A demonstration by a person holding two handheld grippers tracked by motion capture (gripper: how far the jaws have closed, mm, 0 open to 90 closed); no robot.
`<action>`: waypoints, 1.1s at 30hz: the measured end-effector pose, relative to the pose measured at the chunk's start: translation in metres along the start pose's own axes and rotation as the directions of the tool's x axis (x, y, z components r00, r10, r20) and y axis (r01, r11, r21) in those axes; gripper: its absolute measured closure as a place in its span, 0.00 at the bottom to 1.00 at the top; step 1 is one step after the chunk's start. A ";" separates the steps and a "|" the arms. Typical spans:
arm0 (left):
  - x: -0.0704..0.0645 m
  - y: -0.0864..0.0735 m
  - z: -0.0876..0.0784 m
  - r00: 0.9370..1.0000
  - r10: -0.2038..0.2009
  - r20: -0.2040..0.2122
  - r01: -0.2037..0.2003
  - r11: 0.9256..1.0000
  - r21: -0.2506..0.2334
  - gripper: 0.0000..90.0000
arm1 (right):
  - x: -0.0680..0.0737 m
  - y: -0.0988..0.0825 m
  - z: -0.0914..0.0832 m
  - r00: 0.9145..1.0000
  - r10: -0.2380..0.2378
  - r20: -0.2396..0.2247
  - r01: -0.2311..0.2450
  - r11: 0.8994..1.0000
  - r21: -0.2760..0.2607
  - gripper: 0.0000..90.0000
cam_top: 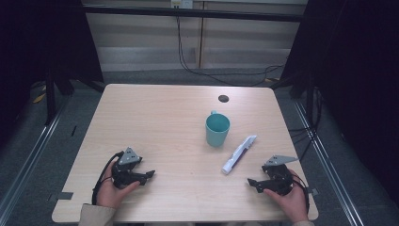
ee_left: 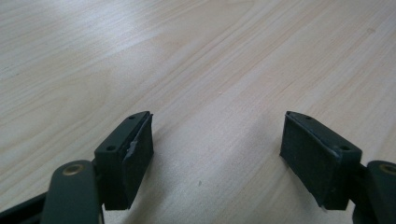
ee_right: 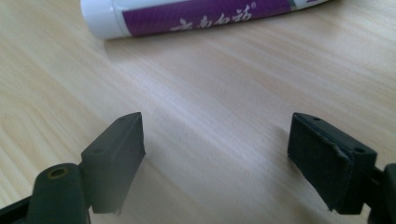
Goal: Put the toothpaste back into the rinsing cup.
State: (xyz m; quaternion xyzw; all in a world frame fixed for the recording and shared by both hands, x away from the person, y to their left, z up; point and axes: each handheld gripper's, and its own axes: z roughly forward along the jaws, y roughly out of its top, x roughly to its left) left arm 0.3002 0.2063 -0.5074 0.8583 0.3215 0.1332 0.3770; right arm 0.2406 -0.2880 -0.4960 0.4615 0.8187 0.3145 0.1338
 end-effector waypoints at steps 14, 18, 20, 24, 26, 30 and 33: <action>0.000 0.000 0.000 1.000 0.003 -0.003 -0.003 1.000 0.003 0.27 | 0.008 0.062 0.011 0.999 0.000 0.038 -0.002 1.000 0.031 0.23; 0.000 0.000 0.000 1.000 0.002 -0.003 -0.002 1.000 0.005 0.27 | 0.011 0.074 0.019 0.999 -0.009 0.047 0.007 0.999 0.039 0.23; 0.000 0.000 0.000 1.000 0.002 -0.004 -0.002 1.000 0.005 0.27 | 0.012 0.080 0.023 0.999 -0.014 0.048 0.012 0.999 0.039 0.24; 0.000 0.000 0.000 1.000 0.001 -0.004 -0.001 1.000 0.005 0.27 | 0.013 0.089 0.028 0.999 0.033 0.038 -0.034 0.999 0.025 0.24; 0.000 0.000 0.000 1.000 0.001 -0.004 -0.001 1.000 0.005 0.27 | 0.012 0.092 0.030 0.998 0.033 0.058 -0.035 0.999 0.026 0.24; 0.000 0.000 0.000 1.000 0.000 -0.004 0.000 1.000 0.005 0.26 | 0.011 0.092 0.036 0.997 0.058 0.056 -0.060 0.998 0.032 0.23; 0.000 0.000 0.000 1.000 0.000 -0.004 0.000 1.000 0.005 0.26 | 0.010 0.092 0.041 0.997 0.058 0.058 -0.060 0.997 0.039 0.22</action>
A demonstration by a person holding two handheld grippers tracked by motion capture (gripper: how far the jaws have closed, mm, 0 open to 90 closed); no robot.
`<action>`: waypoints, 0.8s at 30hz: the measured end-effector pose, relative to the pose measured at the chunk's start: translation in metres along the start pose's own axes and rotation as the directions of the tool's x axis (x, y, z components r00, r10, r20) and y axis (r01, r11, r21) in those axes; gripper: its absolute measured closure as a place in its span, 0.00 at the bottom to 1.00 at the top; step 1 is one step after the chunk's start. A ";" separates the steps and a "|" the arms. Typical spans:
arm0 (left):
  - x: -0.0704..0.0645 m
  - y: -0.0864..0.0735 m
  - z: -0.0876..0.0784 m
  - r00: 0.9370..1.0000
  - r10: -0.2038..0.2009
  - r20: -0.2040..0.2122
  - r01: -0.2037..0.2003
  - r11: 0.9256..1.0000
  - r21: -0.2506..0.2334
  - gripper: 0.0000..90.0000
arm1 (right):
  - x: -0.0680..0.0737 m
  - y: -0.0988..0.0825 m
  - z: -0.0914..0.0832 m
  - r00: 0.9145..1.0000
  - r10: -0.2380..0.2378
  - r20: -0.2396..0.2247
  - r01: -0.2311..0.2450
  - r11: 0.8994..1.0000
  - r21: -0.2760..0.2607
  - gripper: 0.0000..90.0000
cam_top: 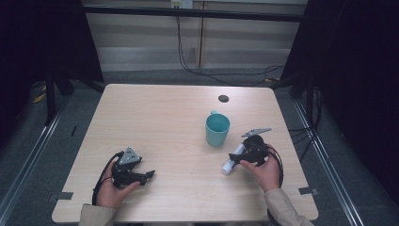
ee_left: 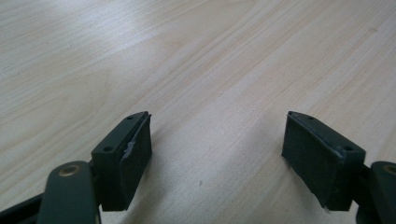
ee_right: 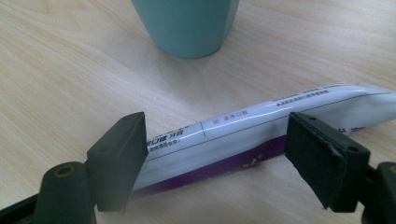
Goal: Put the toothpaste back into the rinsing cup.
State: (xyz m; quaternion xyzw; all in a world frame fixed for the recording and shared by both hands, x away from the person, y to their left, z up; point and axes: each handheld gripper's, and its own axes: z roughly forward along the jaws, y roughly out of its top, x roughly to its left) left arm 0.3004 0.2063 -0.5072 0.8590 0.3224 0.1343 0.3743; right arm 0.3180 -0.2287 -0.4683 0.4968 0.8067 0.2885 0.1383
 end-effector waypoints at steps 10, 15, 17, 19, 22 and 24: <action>0.000 0.000 0.000 1.000 -0.001 -0.001 0.001 1.000 0.001 0.26 | 0.000 0.001 0.004 1.000 0.013 0.005 -0.013 1.000 0.006 0.20; 0.000 0.000 0.000 1.000 0.000 -0.001 0.000 1.000 0.001 0.26 | 0.001 0.002 0.007 1.000 0.012 0.002 -0.012 1.000 0.002 0.20; 0.000 0.000 0.000 1.000 -0.001 0.000 0.001 1.000 0.001 0.26 | 0.002 0.002 0.008 1.000 0.012 0.003 -0.012 1.000 0.004 0.20; 0.000 0.000 0.000 1.000 -0.001 -0.001 0.001 1.000 0.001 0.26 | 0.002 0.003 0.009 1.000 0.000 0.009 0.000 1.000 0.012 0.20; 0.000 0.000 0.000 1.000 0.000 -0.001 0.000 1.000 0.001 0.26 | 0.001 0.002 0.010 1.000 0.001 0.019 -0.001 1.000 0.009 0.20; 0.000 0.000 0.000 1.000 0.000 -0.001 0.000 1.000 0.001 0.26 | 0.000 0.002 0.010 1.000 0.007 0.023 -0.007 1.000 0.012 0.20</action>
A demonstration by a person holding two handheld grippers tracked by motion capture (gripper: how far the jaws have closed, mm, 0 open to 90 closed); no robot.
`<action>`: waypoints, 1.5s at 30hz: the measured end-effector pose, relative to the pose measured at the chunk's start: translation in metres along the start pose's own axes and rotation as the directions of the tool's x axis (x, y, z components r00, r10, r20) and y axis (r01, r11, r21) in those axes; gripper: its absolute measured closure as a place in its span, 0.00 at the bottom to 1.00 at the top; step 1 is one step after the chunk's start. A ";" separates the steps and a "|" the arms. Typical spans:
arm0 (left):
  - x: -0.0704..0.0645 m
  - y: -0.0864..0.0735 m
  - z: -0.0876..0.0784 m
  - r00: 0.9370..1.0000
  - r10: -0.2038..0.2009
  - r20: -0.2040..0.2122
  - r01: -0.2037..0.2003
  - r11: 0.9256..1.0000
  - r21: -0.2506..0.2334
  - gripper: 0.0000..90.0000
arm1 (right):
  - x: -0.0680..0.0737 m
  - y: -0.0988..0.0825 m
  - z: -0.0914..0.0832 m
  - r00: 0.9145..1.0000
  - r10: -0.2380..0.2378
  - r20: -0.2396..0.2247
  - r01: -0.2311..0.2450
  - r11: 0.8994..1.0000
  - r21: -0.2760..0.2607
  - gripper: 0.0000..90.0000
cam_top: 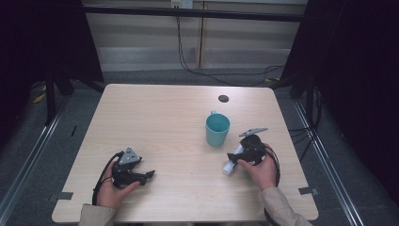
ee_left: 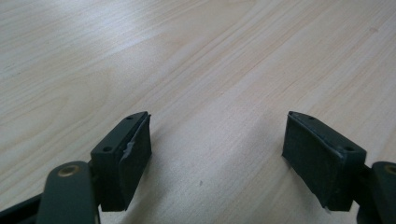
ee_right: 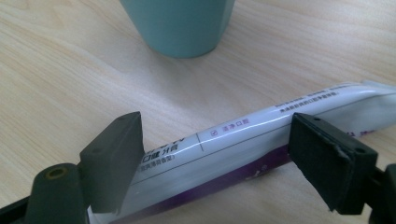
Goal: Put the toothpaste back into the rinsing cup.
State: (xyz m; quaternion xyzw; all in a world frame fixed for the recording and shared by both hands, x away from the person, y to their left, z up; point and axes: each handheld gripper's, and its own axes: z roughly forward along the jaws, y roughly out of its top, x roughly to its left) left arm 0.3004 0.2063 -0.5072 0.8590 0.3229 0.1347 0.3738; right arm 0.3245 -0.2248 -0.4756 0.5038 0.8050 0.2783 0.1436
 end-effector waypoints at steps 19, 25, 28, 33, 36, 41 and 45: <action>0.000 0.000 0.000 1.000 0.000 0.000 0.000 1.000 0.000 0.26 | -0.014 -0.006 -0.002 0.998 0.063 -0.002 -0.062 0.996 0.065 0.40; 0.000 0.000 0.000 1.000 0.000 0.001 0.000 1.000 0.000 0.26 | -0.017 -0.007 -0.005 0.999 0.053 0.008 -0.053 0.996 0.067 0.49; 0.000 0.000 0.000 1.000 0.000 -0.001 0.000 1.000 0.000 0.26 | -0.019 -0.007 -0.006 0.998 0.064 0.010 -0.065 0.995 0.076 0.52; 0.000 0.000 0.000 1.000 0.000 0.000 0.000 1.000 0.000 0.26 | -0.022 -0.006 -0.008 0.997 0.073 0.020 -0.074 0.993 0.095 0.58; 0.000 0.000 0.000 1.000 -0.001 0.001 0.001 1.000 -0.001 0.26 | -0.023 -0.006 -0.010 0.998 0.063 0.031 -0.066 0.992 0.104 0.61; 0.000 0.000 0.000 1.000 0.000 -0.001 0.000 1.000 0.000 0.26 | -0.026 -0.006 -0.009 0.994 0.108 0.036 -0.111 0.988 0.103 0.60; 0.000 0.000 0.000 1.000 -0.002 -0.002 0.002 1.000 -0.001 0.26 | -0.028 -0.001 -0.004 0.992 0.117 0.044 -0.121 0.988 0.100 0.57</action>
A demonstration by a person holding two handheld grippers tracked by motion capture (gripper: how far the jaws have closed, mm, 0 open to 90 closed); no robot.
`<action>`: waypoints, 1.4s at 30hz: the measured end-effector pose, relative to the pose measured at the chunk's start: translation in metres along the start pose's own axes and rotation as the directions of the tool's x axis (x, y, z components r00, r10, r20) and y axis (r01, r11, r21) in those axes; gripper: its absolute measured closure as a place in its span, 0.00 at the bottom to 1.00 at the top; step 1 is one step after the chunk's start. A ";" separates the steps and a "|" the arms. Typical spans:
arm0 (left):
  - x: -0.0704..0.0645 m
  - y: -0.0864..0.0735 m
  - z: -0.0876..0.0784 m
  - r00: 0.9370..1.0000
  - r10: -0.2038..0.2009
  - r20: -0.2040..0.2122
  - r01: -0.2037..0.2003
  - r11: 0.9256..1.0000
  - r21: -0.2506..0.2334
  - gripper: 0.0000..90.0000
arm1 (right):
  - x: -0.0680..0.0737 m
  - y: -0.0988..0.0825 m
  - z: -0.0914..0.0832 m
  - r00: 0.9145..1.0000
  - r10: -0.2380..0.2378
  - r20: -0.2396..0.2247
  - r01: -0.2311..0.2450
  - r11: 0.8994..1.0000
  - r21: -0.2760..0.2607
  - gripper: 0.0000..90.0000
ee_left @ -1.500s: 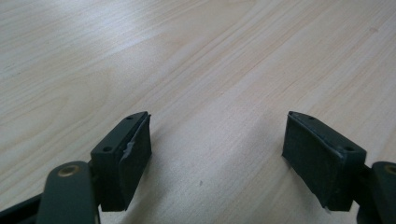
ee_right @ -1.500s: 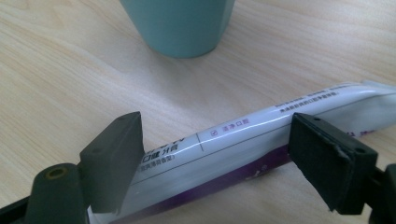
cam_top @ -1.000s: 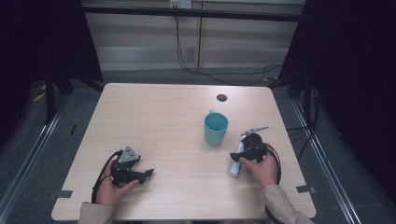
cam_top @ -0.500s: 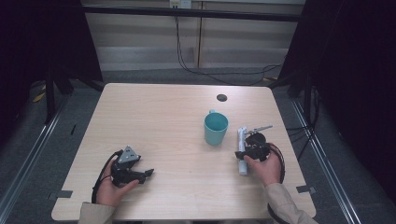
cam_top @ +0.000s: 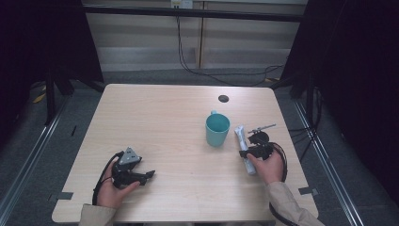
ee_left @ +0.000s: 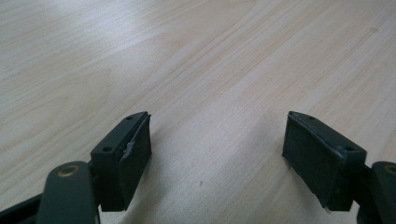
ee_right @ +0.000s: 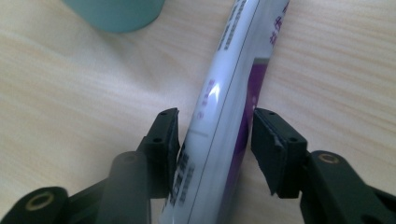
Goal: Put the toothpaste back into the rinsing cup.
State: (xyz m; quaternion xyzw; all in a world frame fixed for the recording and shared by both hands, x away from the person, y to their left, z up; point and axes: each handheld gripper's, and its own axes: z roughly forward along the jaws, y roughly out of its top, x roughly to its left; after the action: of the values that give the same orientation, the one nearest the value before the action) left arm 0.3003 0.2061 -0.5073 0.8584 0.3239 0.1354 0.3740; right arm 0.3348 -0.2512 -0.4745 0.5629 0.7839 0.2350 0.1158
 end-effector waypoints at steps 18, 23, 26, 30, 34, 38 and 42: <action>0.000 0.000 0.000 1.000 -0.001 0.000 0.001 1.000 0.001 0.26 | -0.002 0.019 0.018 0.996 0.022 0.082 -0.021 1.000 -0.012 0.84; 0.000 0.000 0.000 1.000 -0.001 0.000 0.001 1.000 0.001 0.26 | -0.010 0.009 0.005 0.997 0.053 0.056 -0.048 0.995 -0.083 0.84; 0.000 0.000 0.000 1.000 -0.001 -0.001 0.001 1.000 0.001 0.26 | -0.013 0.007 0.001 0.997 0.064 0.034 -0.059 0.991 -0.121 0.84; 0.000 0.000 0.000 1.000 -0.001 -0.001 0.001 1.000 0.002 0.26 | -0.014 0.003 -0.014 0.997 0.076 -0.009 -0.076 0.978 -0.194 0.84; 0.000 0.000 0.000 1.000 0.000 -0.002 0.000 1.000 0.002 0.26 | -0.012 0.004 -0.023 0.997 0.071 -0.029 -0.076 0.967 -0.244 0.84; 0.000 0.000 0.000 1.000 -0.001 -0.002 0.001 1.000 0.002 0.26 | -0.011 0.005 -0.029 0.997 0.063 -0.043 -0.073 0.957 -0.282 0.84; 0.000 0.000 0.000 1.000 -0.001 -0.002 0.001 1.000 0.002 0.26 | -0.011 0.006 -0.035 0.995 0.071 -0.070 -0.090 0.944 -0.317 0.84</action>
State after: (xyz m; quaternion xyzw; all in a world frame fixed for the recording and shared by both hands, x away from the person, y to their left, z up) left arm 0.3004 0.2062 -0.5072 0.8586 0.3247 0.1357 0.3729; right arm 0.3282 -0.2686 -0.4426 0.5613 0.7149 0.3795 0.1729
